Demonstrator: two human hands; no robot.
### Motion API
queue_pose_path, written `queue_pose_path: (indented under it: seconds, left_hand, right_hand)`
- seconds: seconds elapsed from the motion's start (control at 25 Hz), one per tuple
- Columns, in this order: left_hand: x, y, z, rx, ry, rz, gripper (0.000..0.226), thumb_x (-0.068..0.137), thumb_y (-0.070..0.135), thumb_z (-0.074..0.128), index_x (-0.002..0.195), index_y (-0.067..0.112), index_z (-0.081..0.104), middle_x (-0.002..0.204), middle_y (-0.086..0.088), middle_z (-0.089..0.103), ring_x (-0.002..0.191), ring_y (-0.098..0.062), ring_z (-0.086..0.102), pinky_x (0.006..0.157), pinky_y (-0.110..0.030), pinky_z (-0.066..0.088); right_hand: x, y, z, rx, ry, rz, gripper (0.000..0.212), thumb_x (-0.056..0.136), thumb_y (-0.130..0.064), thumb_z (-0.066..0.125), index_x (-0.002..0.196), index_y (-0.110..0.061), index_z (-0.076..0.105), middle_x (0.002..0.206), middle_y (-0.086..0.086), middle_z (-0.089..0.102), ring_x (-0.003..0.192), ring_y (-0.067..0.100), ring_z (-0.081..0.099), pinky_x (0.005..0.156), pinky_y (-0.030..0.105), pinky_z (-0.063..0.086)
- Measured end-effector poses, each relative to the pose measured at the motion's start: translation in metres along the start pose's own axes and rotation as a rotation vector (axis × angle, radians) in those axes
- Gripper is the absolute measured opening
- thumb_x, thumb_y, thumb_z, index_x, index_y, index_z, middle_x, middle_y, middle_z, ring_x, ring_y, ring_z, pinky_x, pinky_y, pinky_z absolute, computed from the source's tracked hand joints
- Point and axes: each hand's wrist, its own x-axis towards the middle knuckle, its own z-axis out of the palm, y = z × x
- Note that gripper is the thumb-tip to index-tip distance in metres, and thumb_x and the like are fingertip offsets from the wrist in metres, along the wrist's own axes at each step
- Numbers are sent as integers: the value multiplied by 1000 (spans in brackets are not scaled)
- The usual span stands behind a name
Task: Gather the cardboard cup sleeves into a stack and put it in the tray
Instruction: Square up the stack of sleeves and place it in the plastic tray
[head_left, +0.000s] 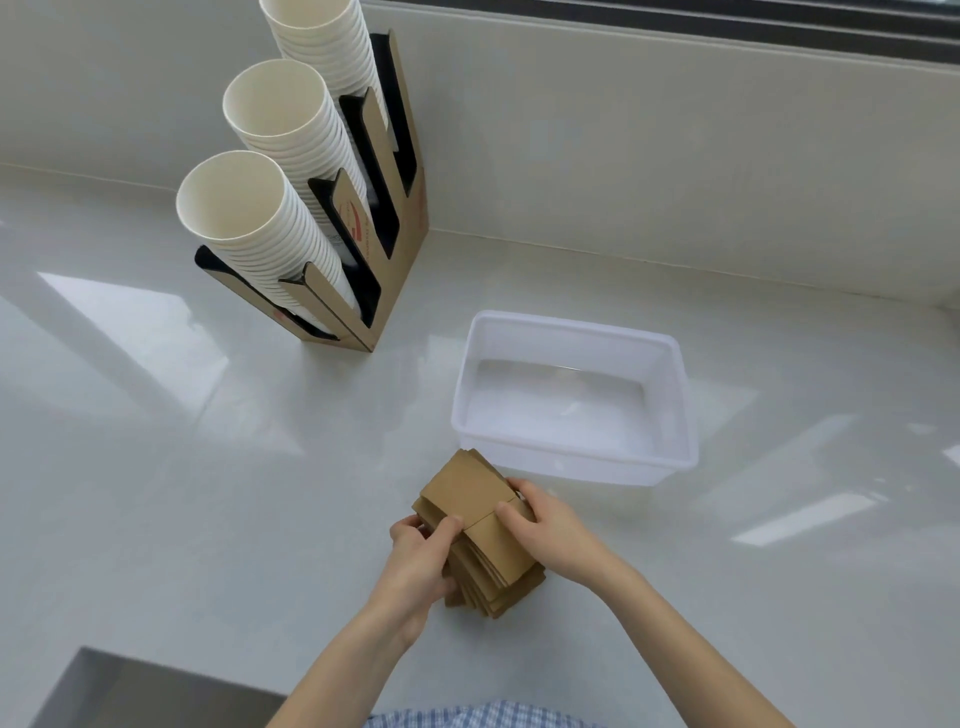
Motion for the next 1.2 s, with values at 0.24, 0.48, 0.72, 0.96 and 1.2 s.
queue_pose_path:
  seconds: [0.24, 0.48, 0.72, 0.96, 1.2]
  left_hand:
    - [2, 18, -14, 346, -63, 23, 83, 78, 30, 65, 138, 10, 12, 122, -5, 49, 110, -20, 52, 96, -39, 47]
    - [23, 53, -17, 838, -147, 155, 90, 75, 43, 66, 142, 11, 16, 146, -9, 31, 132, -24, 36, 108, -37, 35]
    - [32, 66, -13, 1036, -309, 98, 65, 75, 48, 63, 126, 14, 44, 125, -5, 55, 113, -21, 53, 100, -34, 44]
    - [37, 64, -10, 1083, -300, 99, 69, 73, 52, 63, 126, 13, 43, 128, -6, 51, 114, -22, 51, 100, -34, 43]
    - [36, 63, -18, 1096, -328, 78, 94, 49, 69, 69, 124, 17, 47, 127, -5, 51, 113, -21, 53, 102, -36, 44]
  right_hand:
    - [-3, 5, -4, 29, -22, -23, 45, 92, -36, 44, 134, -21, 40, 119, -2, 55, 104, 13, 53, 84, 22, 44]
    - [-5, 2, -1, -7, -40, -43, 48, 92, -35, 46, 137, -20, 37, 134, 3, 52, 115, 16, 51, 93, 25, 44]
    - [-17, 7, -4, -38, 29, 102, 74, 83, -54, 51, 142, -22, 21, 134, 11, 45, 117, 24, 49, 93, 33, 45]
    - [-37, 15, 2, 2, -89, 241, 95, 79, -52, 58, 144, -17, -1, 120, 6, 51, 112, 24, 52, 83, 32, 51]
    - [-36, 20, 12, 202, -95, 240, 68, 75, -40, 69, 127, -13, 34, 127, 6, 50, 109, 22, 58, 82, 36, 59]
